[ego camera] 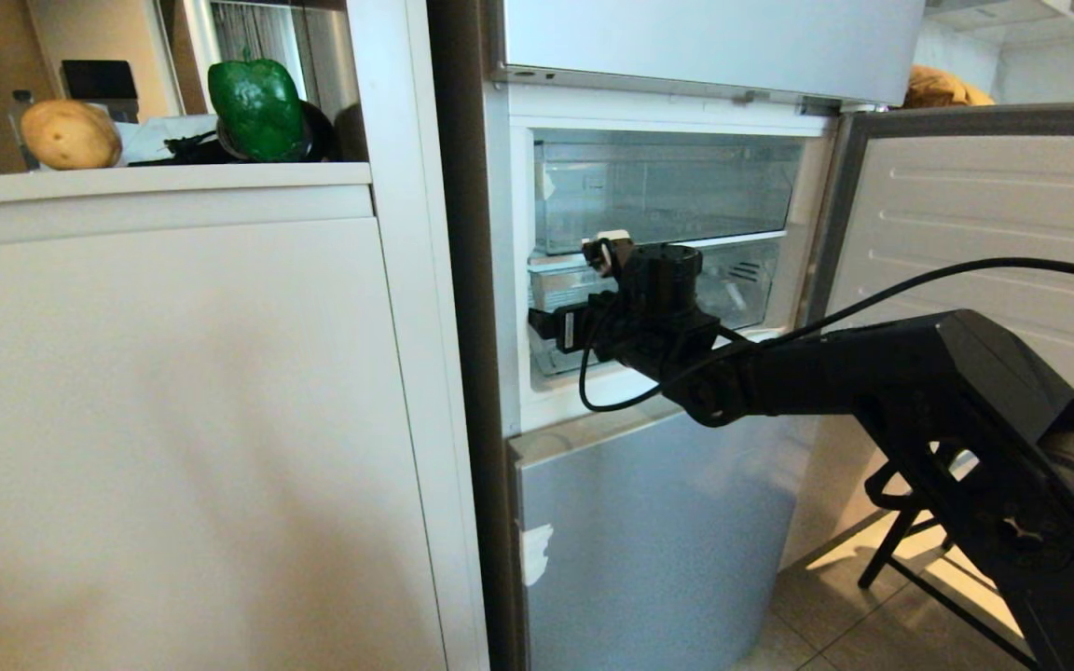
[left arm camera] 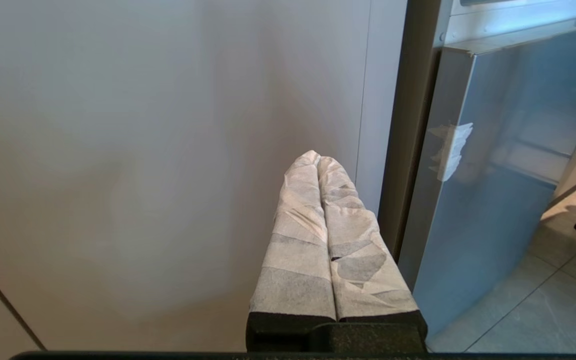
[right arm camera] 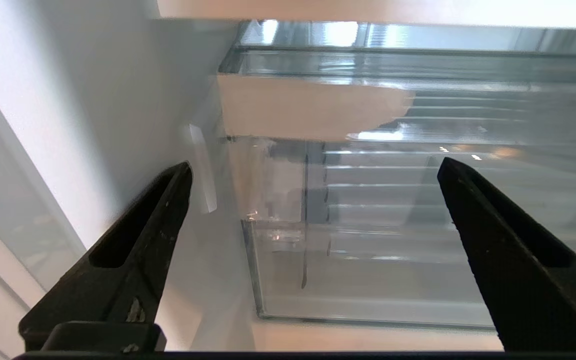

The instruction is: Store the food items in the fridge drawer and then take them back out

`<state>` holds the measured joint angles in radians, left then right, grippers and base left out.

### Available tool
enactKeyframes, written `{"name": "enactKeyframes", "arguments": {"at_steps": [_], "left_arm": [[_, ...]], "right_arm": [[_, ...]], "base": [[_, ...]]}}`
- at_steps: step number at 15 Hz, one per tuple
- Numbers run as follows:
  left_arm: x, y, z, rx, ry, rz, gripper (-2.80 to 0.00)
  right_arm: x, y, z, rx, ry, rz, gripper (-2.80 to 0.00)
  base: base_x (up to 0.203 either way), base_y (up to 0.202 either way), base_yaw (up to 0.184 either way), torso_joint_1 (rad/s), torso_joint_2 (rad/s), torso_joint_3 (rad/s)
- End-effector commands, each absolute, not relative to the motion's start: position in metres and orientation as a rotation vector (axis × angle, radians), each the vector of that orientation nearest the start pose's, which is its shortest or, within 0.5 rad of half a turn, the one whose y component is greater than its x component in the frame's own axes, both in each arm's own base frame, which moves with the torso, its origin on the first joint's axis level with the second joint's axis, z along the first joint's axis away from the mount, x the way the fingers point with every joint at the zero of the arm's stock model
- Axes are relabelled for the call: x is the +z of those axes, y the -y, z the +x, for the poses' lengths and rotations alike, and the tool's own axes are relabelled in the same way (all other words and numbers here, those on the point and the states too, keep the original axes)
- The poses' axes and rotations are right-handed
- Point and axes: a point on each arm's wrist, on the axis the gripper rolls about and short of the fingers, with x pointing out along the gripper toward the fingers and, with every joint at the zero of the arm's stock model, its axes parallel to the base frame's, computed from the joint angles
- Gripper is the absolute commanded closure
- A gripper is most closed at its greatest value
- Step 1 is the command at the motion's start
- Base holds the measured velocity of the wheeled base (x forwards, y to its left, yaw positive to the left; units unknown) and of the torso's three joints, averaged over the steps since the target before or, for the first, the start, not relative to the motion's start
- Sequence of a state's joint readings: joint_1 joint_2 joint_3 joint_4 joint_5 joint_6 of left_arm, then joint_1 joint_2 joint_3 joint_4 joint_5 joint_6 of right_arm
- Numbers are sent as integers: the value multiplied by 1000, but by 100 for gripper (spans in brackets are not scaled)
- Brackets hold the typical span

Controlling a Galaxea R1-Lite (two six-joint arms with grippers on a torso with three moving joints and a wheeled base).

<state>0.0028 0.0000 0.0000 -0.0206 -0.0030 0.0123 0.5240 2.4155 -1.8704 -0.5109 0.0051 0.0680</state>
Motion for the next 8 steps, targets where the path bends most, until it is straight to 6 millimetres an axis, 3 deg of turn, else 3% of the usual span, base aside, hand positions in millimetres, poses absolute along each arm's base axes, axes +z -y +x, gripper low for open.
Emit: {"name": "enactKeyframes", "arguments": {"at_steps": [1,8], "left_arm": [[75,0,-22,0,11,12,0],[75,0,-22,0,12,12,0]], "right_arm": [[174,-264,440,546,-43,57,-280],[173,-264,438,534,-48,56,-280]], "base": [[0,0,0,0,0,0],[0,0,0,0,0,0]]}}
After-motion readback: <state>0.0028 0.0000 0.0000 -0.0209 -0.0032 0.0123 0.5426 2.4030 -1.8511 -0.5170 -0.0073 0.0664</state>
